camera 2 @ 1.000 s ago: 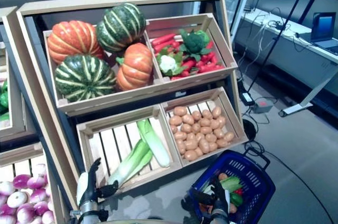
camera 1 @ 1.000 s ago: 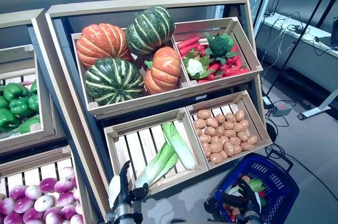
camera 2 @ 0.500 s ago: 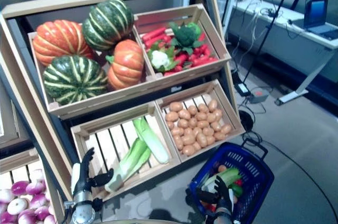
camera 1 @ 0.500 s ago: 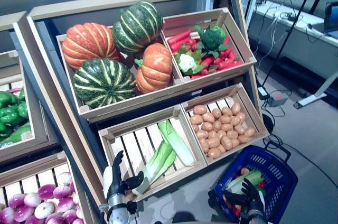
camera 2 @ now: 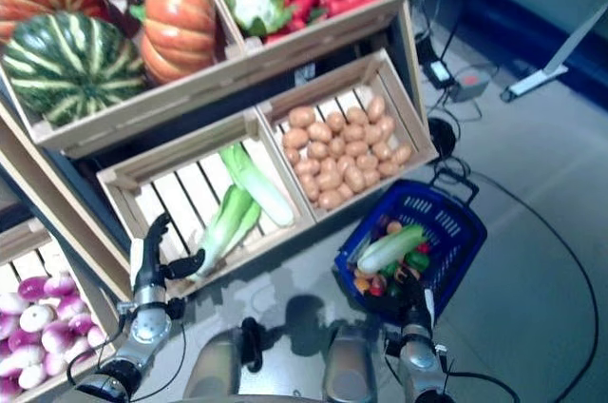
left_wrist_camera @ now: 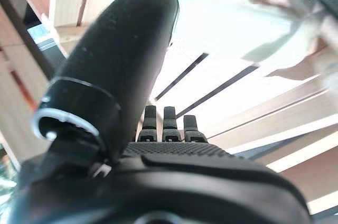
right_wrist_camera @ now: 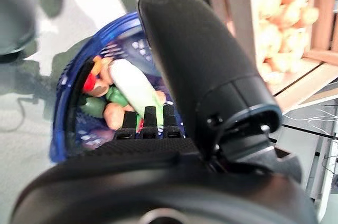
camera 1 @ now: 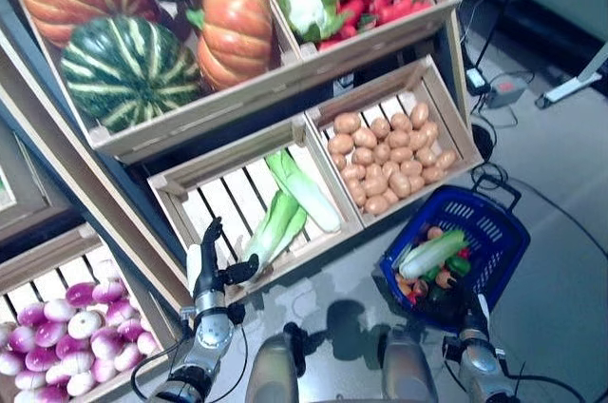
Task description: Put vegetables into the basket
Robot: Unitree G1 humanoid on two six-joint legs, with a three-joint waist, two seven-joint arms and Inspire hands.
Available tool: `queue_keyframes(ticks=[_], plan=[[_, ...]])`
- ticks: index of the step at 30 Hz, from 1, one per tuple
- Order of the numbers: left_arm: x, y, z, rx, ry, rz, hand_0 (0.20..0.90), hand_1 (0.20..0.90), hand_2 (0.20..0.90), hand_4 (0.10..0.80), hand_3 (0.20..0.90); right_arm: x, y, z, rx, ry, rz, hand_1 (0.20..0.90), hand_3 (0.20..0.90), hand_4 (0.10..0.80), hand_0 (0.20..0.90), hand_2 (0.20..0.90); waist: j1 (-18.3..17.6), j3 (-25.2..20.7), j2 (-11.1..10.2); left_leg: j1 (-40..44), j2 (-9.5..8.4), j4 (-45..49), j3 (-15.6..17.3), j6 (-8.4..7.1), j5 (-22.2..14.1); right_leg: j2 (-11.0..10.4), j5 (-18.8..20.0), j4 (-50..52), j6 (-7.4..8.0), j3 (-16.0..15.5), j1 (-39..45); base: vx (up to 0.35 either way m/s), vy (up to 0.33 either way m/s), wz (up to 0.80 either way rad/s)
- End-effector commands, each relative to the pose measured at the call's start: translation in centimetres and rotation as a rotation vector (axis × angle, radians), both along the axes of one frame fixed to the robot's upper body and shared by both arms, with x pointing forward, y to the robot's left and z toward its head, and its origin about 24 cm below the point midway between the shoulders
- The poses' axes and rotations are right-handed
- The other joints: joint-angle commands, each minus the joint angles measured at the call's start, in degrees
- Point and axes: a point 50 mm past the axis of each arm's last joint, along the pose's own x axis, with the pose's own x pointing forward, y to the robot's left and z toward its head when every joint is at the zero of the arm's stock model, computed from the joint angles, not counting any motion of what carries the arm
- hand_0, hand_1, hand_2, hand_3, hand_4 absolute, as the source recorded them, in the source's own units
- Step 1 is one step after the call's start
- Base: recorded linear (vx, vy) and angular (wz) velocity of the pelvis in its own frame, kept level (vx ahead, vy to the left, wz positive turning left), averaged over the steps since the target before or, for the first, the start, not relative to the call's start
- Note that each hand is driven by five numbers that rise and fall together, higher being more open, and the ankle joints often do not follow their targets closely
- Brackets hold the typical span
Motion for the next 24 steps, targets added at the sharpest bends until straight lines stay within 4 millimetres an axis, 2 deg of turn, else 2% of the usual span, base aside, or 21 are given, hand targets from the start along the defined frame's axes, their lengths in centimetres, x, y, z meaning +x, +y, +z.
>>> queue_keyframes(ticks=[1, 7, 8, 14, 23, 24], plan=[[3.5, 1.8, 5.2, 0.017, -0.244, -0.002, 0.900, 0.900, 0.900, 0.800, 0.900, 2.9, -1.1, 3.3, 0.008, -0.211, 0.004, 0.900, 0.900, 0.800, 0.900, 0.900, -0.92, -1.22, -0.41, 0.62, 1.10, 10.11, -1.52, 2.39, -10.70, -0.15, 4.86, 0.70, -4.63, -0.06, -1.78, -0.107, 0.045, 0.00], [5.2, 2.4, 7.6, 0.010, -0.310, -0.003, 0.900, 0.900, 0.900, 0.800, 0.900, 3.7, -1.3, 4.4, 0.009, -0.266, -0.013, 0.900, 0.900, 0.800, 0.900, 0.900, -1.51, 0.18, -0.69, -6.06, 2.01, 17.46, -2.62, 2.39, -13.26, -0.37, 2.27, 7.79, -4.42, 0.41, -8.80, -0.041, 0.016, 0.02], [5.5, 2.5, 8.0, 0.010, -0.319, -0.010, 0.900, 0.900, 0.900, 0.800, 0.900, 3.8, -1.4, 4.5, 0.005, -0.272, -0.014, 0.900, 0.900, 0.800, 0.900, 0.900, -1.58, 0.62, -0.70, -6.56, 2.23, 19.32, -3.04, 2.04, -15.06, -0.57, 0.56, 9.68, -3.96, 0.54, -9.30, 0.000, 0.000, 0.00], [6.5, 3.2, 9.6, 0.011, -0.348, -0.027, 0.900, 0.900, 0.900, 0.800, 0.900, 4.8, -2.0, 5.7, -0.026, -0.312, -0.017, 0.900, 0.900, 0.800, 0.900, 0.900, -1.79, 1.43, -0.87, -11.26, 2.59, 23.61, -4.40, 1.71, -16.16, -0.67, -0.73, 13.97, -3.74, 0.71, -13.83, -0.022, 0.000, 0.02], [8.0, 5.9, 12.4, 0.018, -0.336, -0.006, 0.900, 0.900, 0.900, 0.800, 0.900, 5.2, -3.3, 6.6, -0.068, -0.311, -0.022, 0.900, 0.900, 0.800, 0.900, 0.900, -2.49, 2.08, -1.33, -16.83, 3.18, 28.40, -5.86, 1.52, -17.26, -0.49, -1.94, 18.75, -3.15, 1.04, -19.21, 0.012, 0.024, -0.01], [8.4, 6.6, 13.2, 0.018, -0.331, -0.004, 0.900, 0.900, 0.900, 0.800, 0.900, 5.4, -3.5, 6.9, -0.075, -0.315, -0.017, 0.900, 0.900, 0.800, 0.900, 0.900, -2.77, 2.33, -1.45, -18.14, 3.34, 29.07, -6.08, 1.38, -17.23, -0.40, -1.93, 19.41, -2.97, 1.13, -20.47, -0.019, 0.029, 0.06]])
